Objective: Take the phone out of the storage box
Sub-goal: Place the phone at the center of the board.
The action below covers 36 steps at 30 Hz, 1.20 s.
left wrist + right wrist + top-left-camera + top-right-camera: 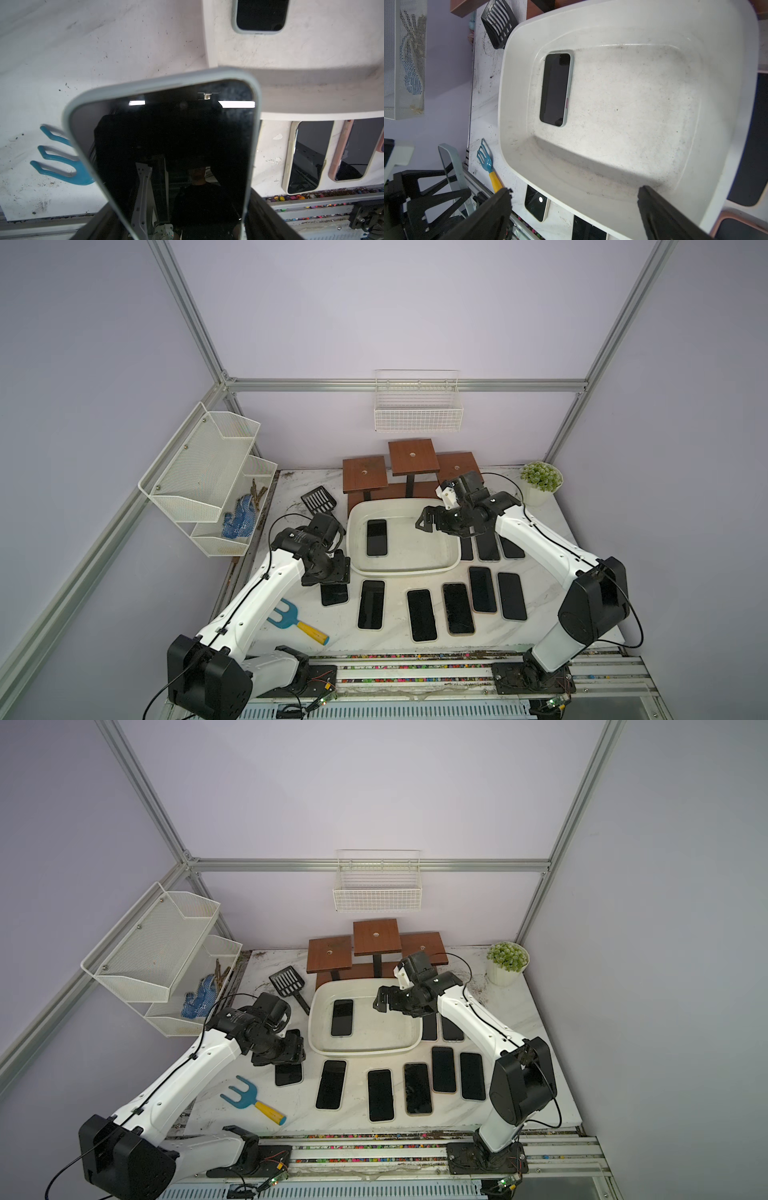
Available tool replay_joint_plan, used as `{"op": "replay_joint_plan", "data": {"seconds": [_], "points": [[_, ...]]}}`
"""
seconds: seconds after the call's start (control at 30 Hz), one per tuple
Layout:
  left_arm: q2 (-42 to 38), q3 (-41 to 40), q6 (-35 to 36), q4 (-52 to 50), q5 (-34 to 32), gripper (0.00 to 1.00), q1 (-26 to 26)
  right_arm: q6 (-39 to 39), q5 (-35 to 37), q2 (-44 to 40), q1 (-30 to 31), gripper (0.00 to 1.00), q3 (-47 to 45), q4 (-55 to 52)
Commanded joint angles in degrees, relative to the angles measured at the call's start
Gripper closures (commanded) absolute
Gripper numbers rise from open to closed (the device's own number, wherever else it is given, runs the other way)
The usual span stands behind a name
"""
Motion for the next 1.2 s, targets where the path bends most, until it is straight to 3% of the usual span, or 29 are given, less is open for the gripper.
{"op": "replay_joint_plan", "data": {"seconds": [0.0, 0.33, 0.67, 0.97, 1.17], "points": [[-0.3, -3.3, -2.6, 2.2, -1.1, 0.27, 0.0, 0.1, 0.4, -0.6, 0.3, 0.00, 0.5, 0.6], [2.5, -7.4, -6.3, 5.3, -1.0, 0.27, -1.0, -2.2, 2.2, -2.1, 0.4, 0.00, 0.3, -1.6], [13.2, -11.4, -11.2, 11.8, -1.8, 0.27, -6.9, -5.1, 3.1, -2.9, 0.3, 0.00, 1.2, -3.4], [21.0, -10.4, -8.1, 13.9, -3.5, 0.26, -7.7, -6.2, 3.5, -4.6, 0.2, 0.00, -1.7, -3.4], [25.5, -10.2, -7.8, 15.0, -3.9, 0.26, -13.0, -7.2, 5.2, -5.9, 0.2, 0.00, -2.4, -3.9]]}}
